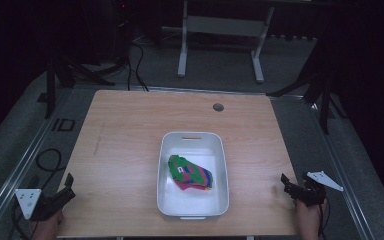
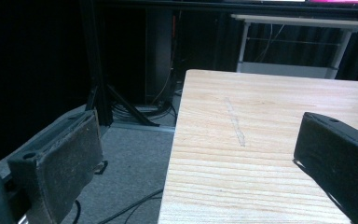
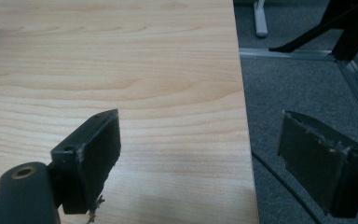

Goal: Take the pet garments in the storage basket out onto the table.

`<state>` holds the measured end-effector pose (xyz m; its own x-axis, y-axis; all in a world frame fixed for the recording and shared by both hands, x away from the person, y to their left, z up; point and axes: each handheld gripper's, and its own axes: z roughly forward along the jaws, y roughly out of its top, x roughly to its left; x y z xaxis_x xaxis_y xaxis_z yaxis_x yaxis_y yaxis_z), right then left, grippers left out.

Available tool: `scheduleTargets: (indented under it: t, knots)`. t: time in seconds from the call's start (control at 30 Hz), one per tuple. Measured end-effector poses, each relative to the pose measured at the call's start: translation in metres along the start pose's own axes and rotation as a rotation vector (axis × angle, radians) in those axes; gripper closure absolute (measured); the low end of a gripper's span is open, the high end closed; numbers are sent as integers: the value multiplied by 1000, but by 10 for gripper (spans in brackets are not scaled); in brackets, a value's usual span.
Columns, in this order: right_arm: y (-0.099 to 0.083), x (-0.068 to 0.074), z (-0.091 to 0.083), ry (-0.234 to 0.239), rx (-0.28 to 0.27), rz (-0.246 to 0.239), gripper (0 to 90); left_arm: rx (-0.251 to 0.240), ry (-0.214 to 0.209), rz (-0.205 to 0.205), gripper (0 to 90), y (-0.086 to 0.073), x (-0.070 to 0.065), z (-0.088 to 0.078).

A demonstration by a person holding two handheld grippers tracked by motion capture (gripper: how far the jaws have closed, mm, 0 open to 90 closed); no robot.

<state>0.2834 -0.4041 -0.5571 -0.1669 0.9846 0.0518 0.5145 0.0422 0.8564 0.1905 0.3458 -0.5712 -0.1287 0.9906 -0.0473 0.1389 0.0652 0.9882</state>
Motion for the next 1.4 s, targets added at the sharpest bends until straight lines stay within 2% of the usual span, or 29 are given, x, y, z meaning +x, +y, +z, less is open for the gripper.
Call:
scheduleTargets:
  t: [0.23,0.3,0.4,0.47,0.5,0.57,0.6,0.67,0.7,0.73,0.93,0.97,1.0,1.03,1.3,1.4]
  knots:
    - [0,0,-1,-5,-7,0,133,2,0,-3,14,0,0,0]
    - [0,2,-1,-12,-8,-16,133,1,2,-4,13,0,0,0]
    - [0,3,0,23,7,-44,133,2,0,-5,14,0,1,0]
    - [0,2,1,65,21,-53,133,2,-1,-6,14,0,1,0]
    - [0,2,0,67,23,-55,133,1,-2,-7,14,0,1,0]
    - [0,2,-2,42,37,-102,129,1,-1,-6,14,0,1,0]
    - [1,1,-3,51,47,-108,128,0,-1,-6,14,0,1,0]
    - [3,-3,-6,108,66,-101,127,-1,0,-5,14,0,1,0]
    - [3,-3,-6,108,66,-101,127,-1,0,-5,14,0,1,0]
    - [5,-5,-7,175,95,-113,127,0,-1,-5,14,0,1,0]
    - [9,-7,-4,331,161,-175,129,-6,12,0,14,0,0,-1]
    - [10,-6,-4,341,169,-199,131,-4,11,3,14,0,0,-1]
    - [10,-6,-4,341,169,-199,131,-4,11,3,14,0,0,-1]
    - [10,-4,-2,387,181,-219,133,-4,8,1,14,0,0,0]
    - [8,9,3,499,232,-309,130,-2,1,-3,14,0,1,0]
    - [9,15,3,543,240,-316,129,-1,-1,-4,14,0,1,0]
